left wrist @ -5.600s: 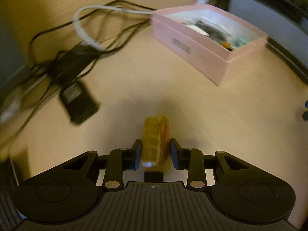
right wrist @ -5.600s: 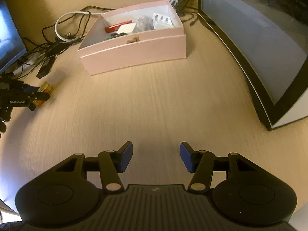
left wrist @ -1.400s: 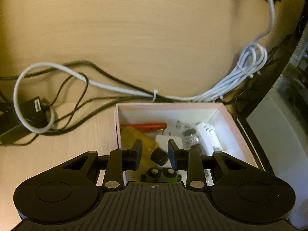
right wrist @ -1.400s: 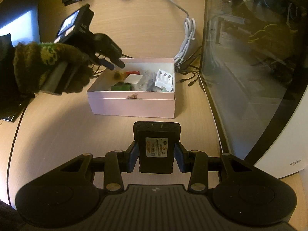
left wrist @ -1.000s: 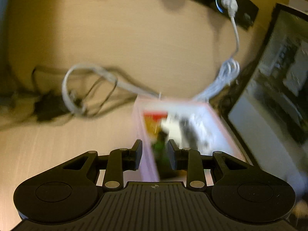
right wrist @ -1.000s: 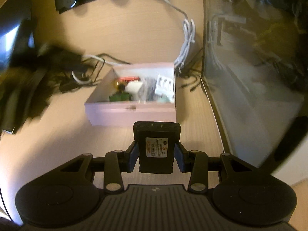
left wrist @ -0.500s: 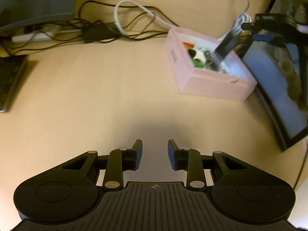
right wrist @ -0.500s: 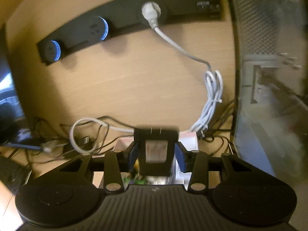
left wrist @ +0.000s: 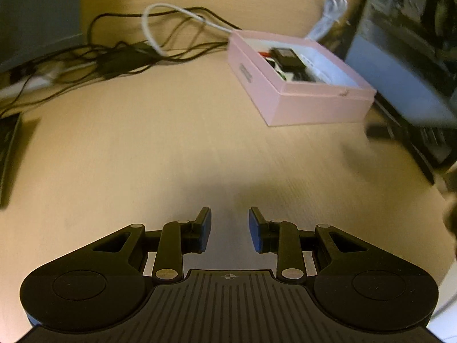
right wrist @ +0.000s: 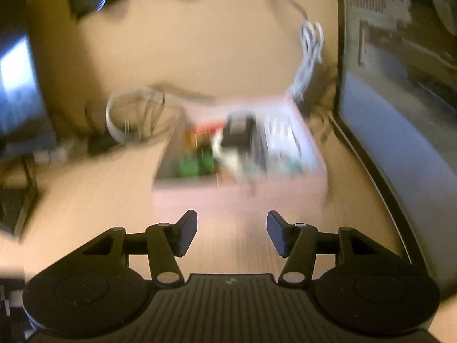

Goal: Organize rigid objects

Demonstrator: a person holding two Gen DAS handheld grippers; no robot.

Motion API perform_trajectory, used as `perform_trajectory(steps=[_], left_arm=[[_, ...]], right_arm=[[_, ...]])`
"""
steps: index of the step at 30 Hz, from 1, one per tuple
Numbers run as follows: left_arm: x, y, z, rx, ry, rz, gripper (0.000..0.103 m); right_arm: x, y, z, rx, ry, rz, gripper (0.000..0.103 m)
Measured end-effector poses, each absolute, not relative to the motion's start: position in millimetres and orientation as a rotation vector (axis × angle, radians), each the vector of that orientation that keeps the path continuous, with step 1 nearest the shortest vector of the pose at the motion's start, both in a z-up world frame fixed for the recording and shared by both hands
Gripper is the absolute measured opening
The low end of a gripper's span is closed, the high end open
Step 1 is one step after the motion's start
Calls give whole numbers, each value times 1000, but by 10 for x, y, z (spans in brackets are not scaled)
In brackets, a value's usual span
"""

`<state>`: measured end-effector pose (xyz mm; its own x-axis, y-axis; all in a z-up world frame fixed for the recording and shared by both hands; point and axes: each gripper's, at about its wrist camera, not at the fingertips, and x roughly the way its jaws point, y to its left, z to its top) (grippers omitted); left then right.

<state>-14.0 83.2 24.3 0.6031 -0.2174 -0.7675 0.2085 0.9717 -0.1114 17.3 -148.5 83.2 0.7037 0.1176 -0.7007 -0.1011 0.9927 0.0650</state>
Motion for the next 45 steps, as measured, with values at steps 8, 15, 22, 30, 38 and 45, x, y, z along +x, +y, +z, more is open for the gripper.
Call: perform_trajectory(steps=[8, 15, 22, 30, 38, 45], left_arm=[[-126, 277, 110, 95, 823, -205, 55], [-24, -20, 10, 35, 733, -82, 74], [8, -142, -57, -7, 649, 40, 74], [36, -146, -55, -8, 645, 45, 75], [69, -167, -66, -9, 647, 45, 79], [76, -164, -66, -10, 648, 44, 79]], right_arm=[[-34, -1658, 447, -24, 910, 50, 55], [43, -1752, 275, -112, 828, 90, 77], [277, -2023, 173, -49, 796, 118, 103], [335, -2014, 98, -42, 703, 118, 103], [366, -2017, 101, -41, 705, 127, 103], [379, -2011, 93, -41, 705, 128, 103]])
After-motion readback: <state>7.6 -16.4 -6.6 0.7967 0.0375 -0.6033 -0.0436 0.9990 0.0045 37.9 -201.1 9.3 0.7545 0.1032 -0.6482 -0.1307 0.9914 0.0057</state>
